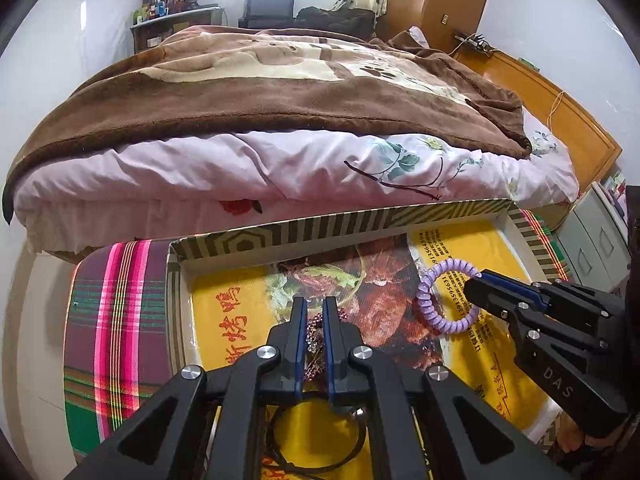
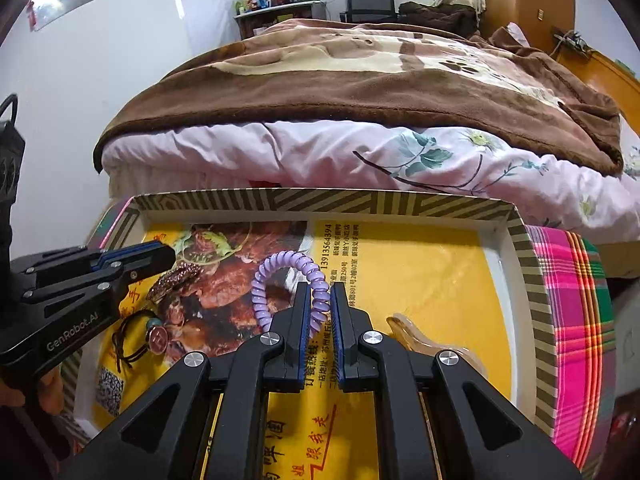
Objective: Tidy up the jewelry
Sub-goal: 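Carry both bracelets into the yellow box tray and open both grippers, then withdraw both open grippers from the tray back over the remaining jewelry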
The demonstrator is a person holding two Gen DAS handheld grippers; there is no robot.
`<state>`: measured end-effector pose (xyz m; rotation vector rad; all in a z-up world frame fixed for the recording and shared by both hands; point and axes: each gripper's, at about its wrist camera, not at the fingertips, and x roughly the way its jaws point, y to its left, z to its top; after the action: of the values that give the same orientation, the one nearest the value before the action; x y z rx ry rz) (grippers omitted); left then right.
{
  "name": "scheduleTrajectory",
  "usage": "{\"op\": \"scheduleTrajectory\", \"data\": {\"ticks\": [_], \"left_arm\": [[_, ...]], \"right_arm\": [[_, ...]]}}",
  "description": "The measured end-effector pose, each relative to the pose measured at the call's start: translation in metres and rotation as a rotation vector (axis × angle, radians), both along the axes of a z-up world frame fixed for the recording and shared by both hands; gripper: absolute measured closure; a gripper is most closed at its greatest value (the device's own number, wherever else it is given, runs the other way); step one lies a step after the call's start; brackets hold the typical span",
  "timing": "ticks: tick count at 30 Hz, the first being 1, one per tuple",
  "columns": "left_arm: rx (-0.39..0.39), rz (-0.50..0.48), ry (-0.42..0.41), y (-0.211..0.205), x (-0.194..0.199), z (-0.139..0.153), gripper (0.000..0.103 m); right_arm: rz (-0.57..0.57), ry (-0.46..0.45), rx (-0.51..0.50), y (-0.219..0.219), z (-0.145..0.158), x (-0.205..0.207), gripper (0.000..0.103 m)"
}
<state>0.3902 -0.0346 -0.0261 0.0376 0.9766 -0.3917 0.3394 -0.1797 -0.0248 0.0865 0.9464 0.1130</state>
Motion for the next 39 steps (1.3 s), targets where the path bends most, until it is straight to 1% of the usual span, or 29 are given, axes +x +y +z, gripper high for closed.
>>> {"op": "scheduleTrajectory", "data": {"ticks": [2, 3, 4, 5, 6, 7, 8, 10, 12, 20, 22, 23, 34, 39], "left_arm": [[0.010, 0.001, -0.002, 0.000, -0.002, 0.001, 0.081], [0.008, 0.001, -0.004, 0.001, -0.004, 0.002, 0.071], [0.004, 0.002, -0.006, 0.001, -0.005, 0.003, 0.066], [0.003, 0.008, -0.010, 0.002, -0.007, 0.004, 0.064], [0.006, 0.009, -0.014, 0.003, -0.009, 0.005, 0.064], [0.014, 0.008, -0.023, 0.002, -0.012, 0.008, 0.063], [0.022, 0.012, -0.031, 0.002, -0.015, 0.010, 0.061], [0.023, 0.009, -0.046, 0.002, -0.024, 0.016, 0.051], [0.016, 0.014, -0.061, 0.003, -0.033, 0.023, 0.048], [0.023, 0.030, -0.104, 0.010, -0.076, 0.046, 0.047], [0.046, 0.031, -0.131, 0.010, -0.090, 0.053, 0.041], [0.049, 0.035, -0.143, 0.012, -0.098, 0.056, 0.040], [0.034, 0.042, -0.211, 0.021, -0.169, 0.081, 0.038], [0.024, 0.043, -0.231, 0.026, -0.197, 0.086, 0.034]], "right_arm": [[-0.002, 0.000, -0.008, 0.000, 0.000, 0.001, 0.088], [-0.005, -0.001, -0.009, 0.000, 0.000, 0.001, 0.083], [-0.011, -0.003, -0.004, -0.001, 0.001, 0.000, 0.078], [-0.013, -0.008, 0.010, -0.002, 0.002, 0.000, 0.074], [-0.012, -0.011, 0.021, -0.003, 0.004, -0.002, 0.064], [-0.013, -0.015, 0.030, -0.003, 0.006, -0.003, 0.058], [-0.014, -0.019, 0.033, -0.003, 0.007, -0.005, 0.057], [-0.012, -0.034, 0.041, -0.002, 0.014, -0.011, 0.057], [-0.013, -0.047, 0.044, -0.002, 0.019, -0.017, 0.057], [-0.013, -0.099, 0.057, -0.003, 0.041, -0.052, 0.057], [-0.015, -0.109, 0.067, -0.006, 0.046, -0.062, 0.057], [-0.015, -0.114, 0.075, -0.007, 0.049, -0.067, 0.057], [0.004, -0.181, 0.108, -0.013, 0.070, -0.129, 0.057], [0.012, -0.201, 0.110, -0.020, 0.071, -0.158, 0.057]]}}
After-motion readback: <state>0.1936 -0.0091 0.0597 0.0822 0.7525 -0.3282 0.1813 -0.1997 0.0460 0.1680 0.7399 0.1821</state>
